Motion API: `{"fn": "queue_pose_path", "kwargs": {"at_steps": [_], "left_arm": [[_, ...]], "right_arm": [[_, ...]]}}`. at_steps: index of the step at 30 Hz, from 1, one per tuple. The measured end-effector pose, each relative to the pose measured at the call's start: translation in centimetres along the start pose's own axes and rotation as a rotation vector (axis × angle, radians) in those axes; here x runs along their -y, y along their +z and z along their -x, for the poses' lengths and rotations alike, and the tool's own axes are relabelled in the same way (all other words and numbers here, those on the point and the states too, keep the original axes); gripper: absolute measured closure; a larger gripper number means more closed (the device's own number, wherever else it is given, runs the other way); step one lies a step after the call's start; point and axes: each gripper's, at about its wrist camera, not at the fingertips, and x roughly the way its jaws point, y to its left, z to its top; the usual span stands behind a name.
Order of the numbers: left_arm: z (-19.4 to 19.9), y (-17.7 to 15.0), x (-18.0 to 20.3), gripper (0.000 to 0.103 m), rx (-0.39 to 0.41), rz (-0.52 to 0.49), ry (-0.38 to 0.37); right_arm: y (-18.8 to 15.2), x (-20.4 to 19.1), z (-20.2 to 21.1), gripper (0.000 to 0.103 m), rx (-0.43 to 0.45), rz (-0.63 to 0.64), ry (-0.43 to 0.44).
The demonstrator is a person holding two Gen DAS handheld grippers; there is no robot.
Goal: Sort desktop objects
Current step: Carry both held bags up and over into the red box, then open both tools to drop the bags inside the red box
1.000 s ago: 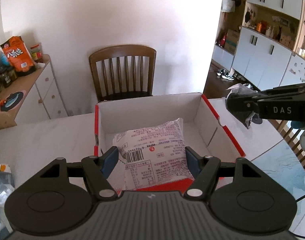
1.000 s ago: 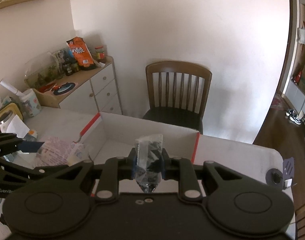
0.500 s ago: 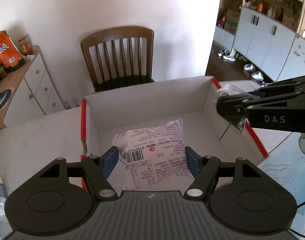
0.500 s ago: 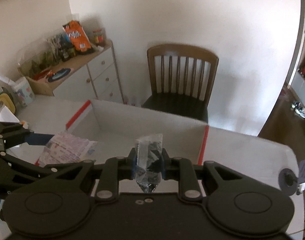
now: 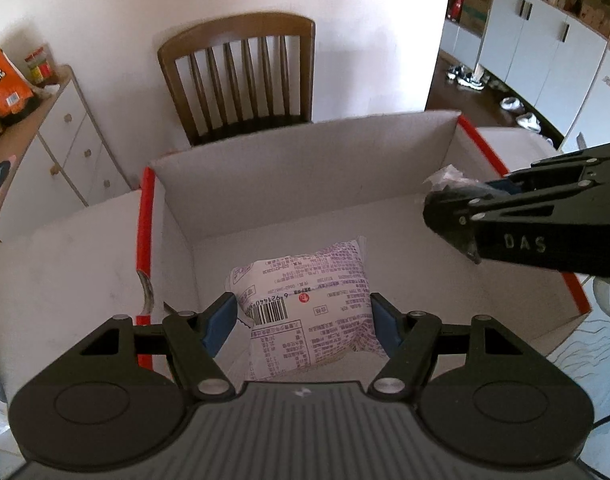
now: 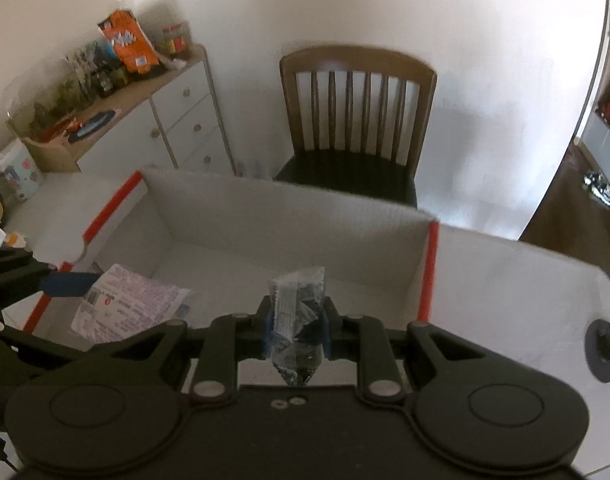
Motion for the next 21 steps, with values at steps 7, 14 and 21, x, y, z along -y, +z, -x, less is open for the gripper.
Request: {"fn": "queue_pose_path", "kwargs": {"at_steps": [7, 14, 21], "left_arm": [[-1.6, -0.1, -0.3, 0.032, -0.039, -0.015, 0.006], [-2.9, -0.3, 0.2, 0.032, -0.084, -0.043, 0.007], [-4.0, -0.5, 0.1, 0.032, -0.131, -0.038, -0.003]], "right_arm": [[-0.7, -0.9, -2.2, 0.081, -0.073, 0.022, 0.006], [-1.2, -0.9, -3.6, 0.081, -0.138, 0.03, 0.0], [-1.6, -0.5, -4.7, 0.081, -0.191, 0.017, -0.003]]}}
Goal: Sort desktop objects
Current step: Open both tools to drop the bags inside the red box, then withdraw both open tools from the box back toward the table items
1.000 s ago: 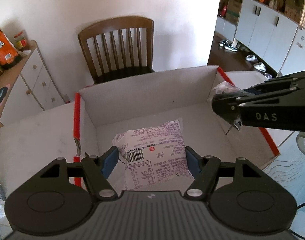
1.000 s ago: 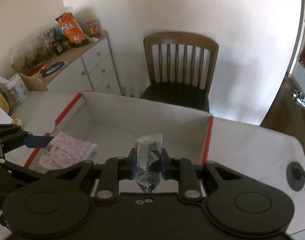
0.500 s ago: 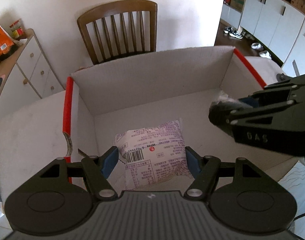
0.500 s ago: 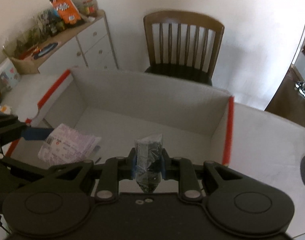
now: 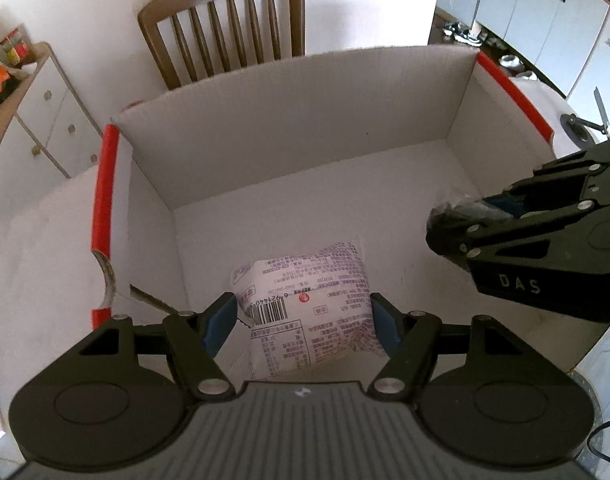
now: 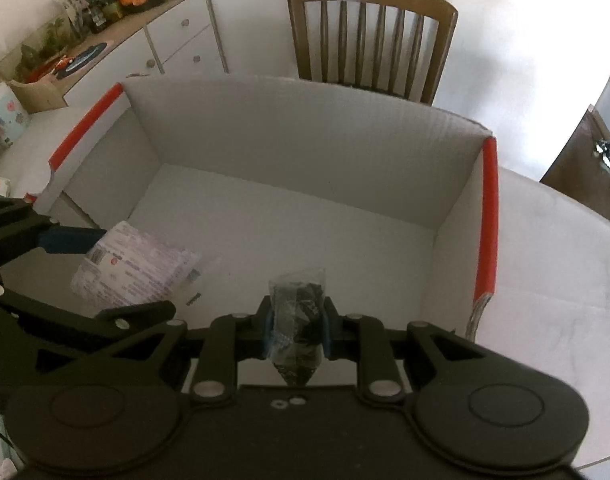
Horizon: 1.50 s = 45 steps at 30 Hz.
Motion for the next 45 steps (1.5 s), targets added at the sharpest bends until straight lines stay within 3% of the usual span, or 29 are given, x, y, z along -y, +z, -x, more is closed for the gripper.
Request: {"fn": "queue_pose_path", "kwargs": {"at_steps": [11, 15, 19, 22, 45], "left_arm": [[-0.6, -0.4, 0.0, 0.032, -0.023, -0.001, -0.001], [-0.6, -0.4, 0.1, 0.03, -0.02, 0.004, 0.001], [0.4, -0.1, 0.5, 0.018, 0.014, 0.013, -0.01], [1.0, -0.1, 0.5, 0.018, 0.029, 0.02, -0.011], [10.4, -2.6, 1.2, 0.018, 0.152, 0.06, 0.005]], "right_arm": [[-0.1, 0.3, 0.0, 0.073, -0.019, -0.018, 0.025], [0.0, 0.6, 0.4, 0.064, -0.008, -0.043, 0.042], [0.3, 0.8, 1.1, 0.058, 0.011, -0.074, 0.052], [0.4, 0.7, 1.7, 0.055, 0.027, -0.089, 0.074], [-0.6, -1.6, 9.4, 0.05, 0.124, -0.083, 0.058]]}}
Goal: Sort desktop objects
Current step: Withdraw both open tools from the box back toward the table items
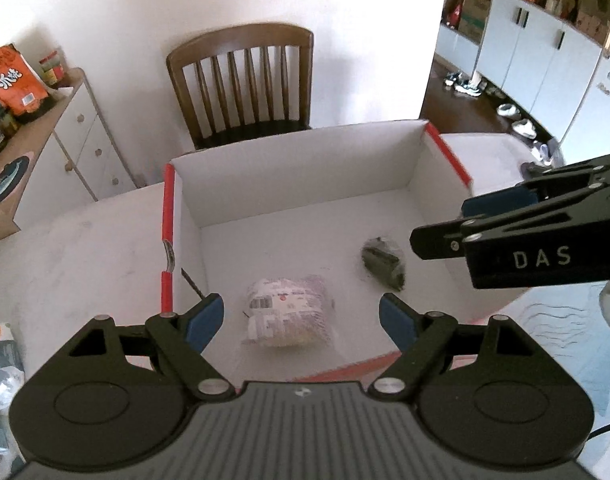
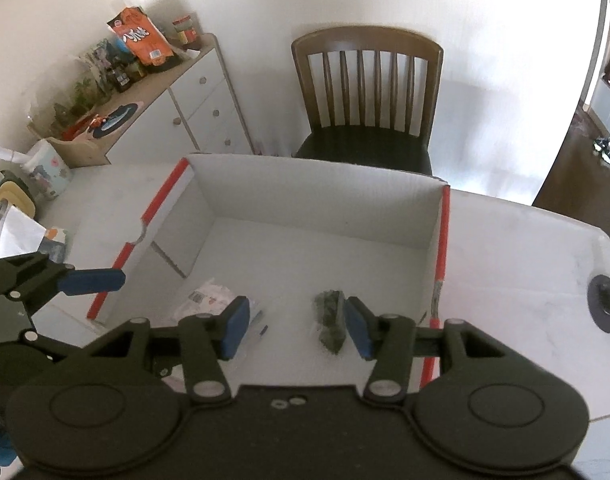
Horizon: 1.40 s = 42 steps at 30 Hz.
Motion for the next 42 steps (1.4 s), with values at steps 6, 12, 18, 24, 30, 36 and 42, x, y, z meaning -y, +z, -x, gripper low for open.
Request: {"fn": "queue_pose_path", "kwargs": {"at_steps": [6, 12, 18, 24, 30, 36, 42], "left_arm": [[2.8, -1.1, 0.3, 0.018, 0.029, 0.003, 0.006], [5.4, -2.2, 0.4, 0.018, 0.063, -0.003, 0.002], [7.6, -3.3, 0.2, 0.018, 0.094, 0.001, -0.01], [9.3, -4.5, 0.0, 0.018, 0.118, -0.004, -0.034], [10.6, -5.7, -0.6, 0.0, 0.151, -0.002, -0.043], [11.7, -7.3, -1.1, 0.0, 0.159, -0.003, -0.049], [12.9, -8.9, -1.2, 0.0, 0.157, -0.003, -0.057]], "right_arm": [[-1.2, -0.9, 2.4, 0.05, 0.019, 0.0, -0.007], [-2.4, -2.0, 4.5, 0.049, 0.038, 0.009, -0.014], [-3.7, -2.9, 6.1, 0.049, 0.047, 0.026, -0.02], [-4.9, -3.9, 7.8, 0.049, 0.071, 0.024, -0.02], [-6.4, -5.0, 8.8, 0.047, 0.084, 0.016, -0.02], [-8.1, -6.0, 9.9, 0.041, 0.1, 0.011, -0.028], [-10.0, -7.0, 10.8, 0.041, 0.104, -0.001, -0.037]]}}
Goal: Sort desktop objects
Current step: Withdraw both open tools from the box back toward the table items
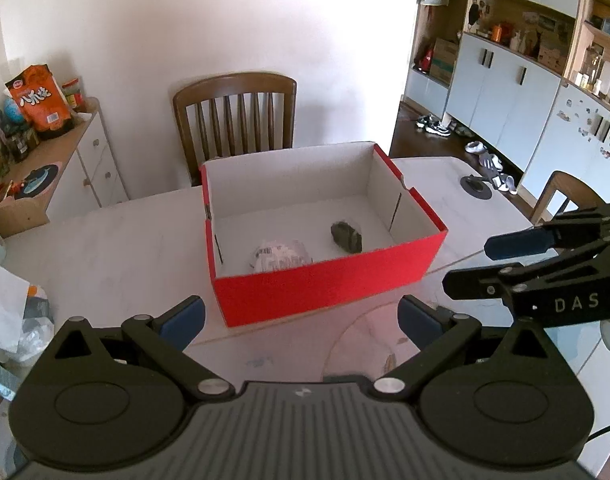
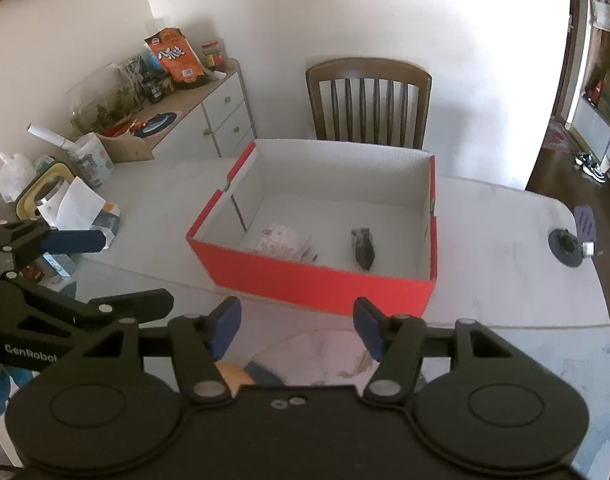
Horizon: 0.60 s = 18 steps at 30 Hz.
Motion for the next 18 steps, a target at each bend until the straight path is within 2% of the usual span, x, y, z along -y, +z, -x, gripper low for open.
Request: {"fn": "queue_pose_path", "kwargs": {"at_steps": [18], "left_arm": [[4.9, -4.9, -0.7, 0.0, 0.018, 0.009, -0.04]], "right_arm": [[-5.0, -3.1, 3.2, 0.04, 0.039, -0.009, -0.013]]}}
